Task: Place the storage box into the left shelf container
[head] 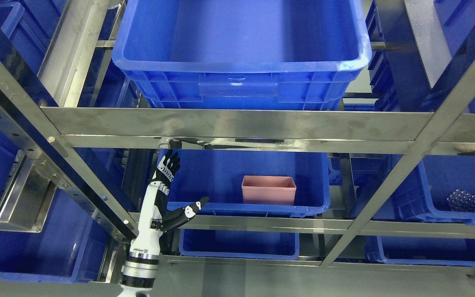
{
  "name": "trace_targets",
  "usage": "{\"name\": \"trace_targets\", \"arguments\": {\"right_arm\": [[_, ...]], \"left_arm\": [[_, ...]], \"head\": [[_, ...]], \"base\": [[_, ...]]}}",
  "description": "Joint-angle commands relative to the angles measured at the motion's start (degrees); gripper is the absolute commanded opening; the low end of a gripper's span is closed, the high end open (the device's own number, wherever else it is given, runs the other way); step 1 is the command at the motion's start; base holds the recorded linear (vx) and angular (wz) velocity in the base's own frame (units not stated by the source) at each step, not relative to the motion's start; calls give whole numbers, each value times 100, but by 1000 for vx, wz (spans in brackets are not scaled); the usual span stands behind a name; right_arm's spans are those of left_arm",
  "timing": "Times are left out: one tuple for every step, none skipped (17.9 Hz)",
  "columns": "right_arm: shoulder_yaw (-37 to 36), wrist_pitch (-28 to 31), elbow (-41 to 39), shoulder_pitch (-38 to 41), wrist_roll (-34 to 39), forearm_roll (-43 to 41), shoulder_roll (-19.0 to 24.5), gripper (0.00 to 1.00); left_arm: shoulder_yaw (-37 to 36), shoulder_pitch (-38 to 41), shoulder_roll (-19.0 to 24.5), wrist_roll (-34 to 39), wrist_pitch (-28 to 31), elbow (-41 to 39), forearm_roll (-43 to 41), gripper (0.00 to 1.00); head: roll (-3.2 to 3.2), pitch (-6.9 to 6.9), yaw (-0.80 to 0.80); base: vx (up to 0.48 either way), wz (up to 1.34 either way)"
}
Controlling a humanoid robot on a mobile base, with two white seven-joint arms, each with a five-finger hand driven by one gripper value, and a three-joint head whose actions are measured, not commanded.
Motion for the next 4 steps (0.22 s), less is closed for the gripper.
{"name": "trace_targets", "arguments": {"right_arm": [[-26,0,-100,53,-1,9,-100,100],[-26,0,-100,53,-1,9,-100,100],[-26,0,-100,53,-1,9,-100,100],[-26,0,-100,53,-1,9,-100,100]], "left_arm": [[121,318,100,1,-53,-400,26,99],[121,370,100,1,-53,-400,26,99],[121,405,100,1,-80,-400,26,99],[129,432,100,1,-132,-400,26,99]], "head": [[0,0,0],[0,0,0],[0,0,0],[0,0,0]], "base": [[0,0],[0,0],[0,0],[0,0]]}}
